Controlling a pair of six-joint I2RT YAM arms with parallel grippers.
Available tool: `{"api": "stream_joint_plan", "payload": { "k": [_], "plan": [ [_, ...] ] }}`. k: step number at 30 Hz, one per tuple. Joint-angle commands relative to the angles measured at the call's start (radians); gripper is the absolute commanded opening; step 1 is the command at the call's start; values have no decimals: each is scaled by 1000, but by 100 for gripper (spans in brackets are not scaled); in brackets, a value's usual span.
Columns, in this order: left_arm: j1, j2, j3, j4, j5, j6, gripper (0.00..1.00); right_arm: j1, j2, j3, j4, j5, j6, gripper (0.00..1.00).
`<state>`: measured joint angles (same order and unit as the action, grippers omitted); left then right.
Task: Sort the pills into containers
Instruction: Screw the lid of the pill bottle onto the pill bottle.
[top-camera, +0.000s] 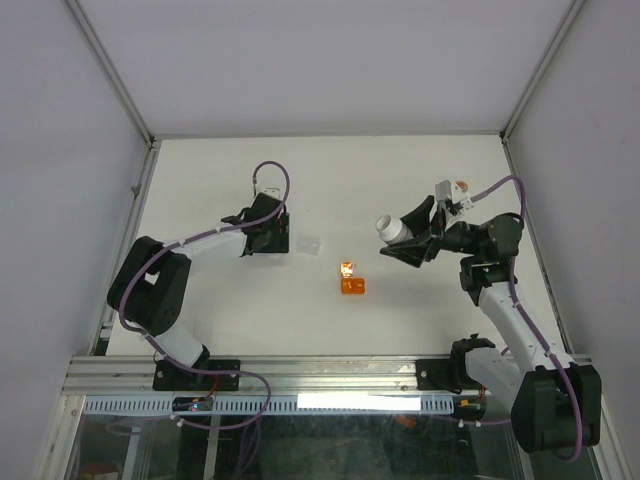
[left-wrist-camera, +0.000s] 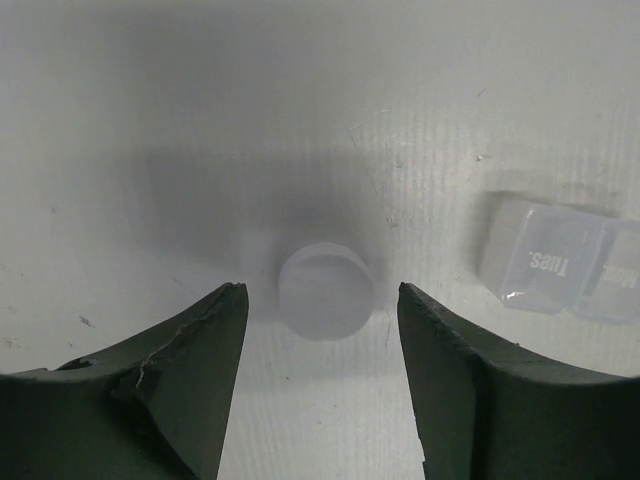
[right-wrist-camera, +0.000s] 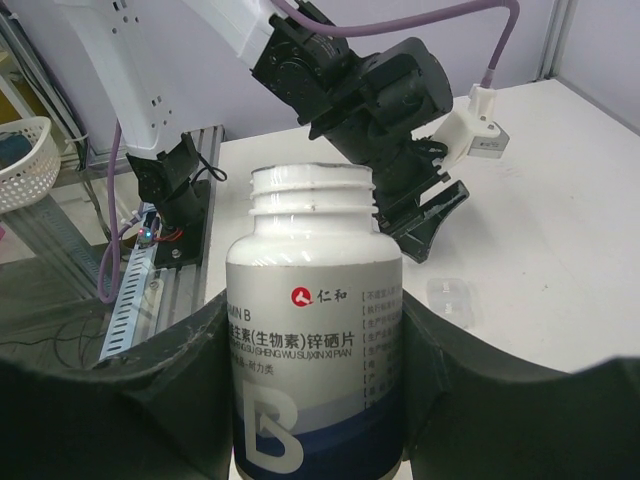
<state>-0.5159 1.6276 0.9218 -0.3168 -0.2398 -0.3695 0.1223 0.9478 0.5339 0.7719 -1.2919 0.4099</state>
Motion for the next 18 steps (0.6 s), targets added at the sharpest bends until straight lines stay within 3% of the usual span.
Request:
{"api": "stream_joint_plan", "payload": {
  "k": [1,8,18],
  "plan": [
    [-1,30,60,-28,-46,36,63,-11,0,43,25,-6,6,0],
    [-2,68,86,-44,-17,44,55,-12,2,43,27,-7,7,0],
    [-7,87,96,-57,-14,44,54,-12,0,43,26,-10,10,0]
  ]
}}
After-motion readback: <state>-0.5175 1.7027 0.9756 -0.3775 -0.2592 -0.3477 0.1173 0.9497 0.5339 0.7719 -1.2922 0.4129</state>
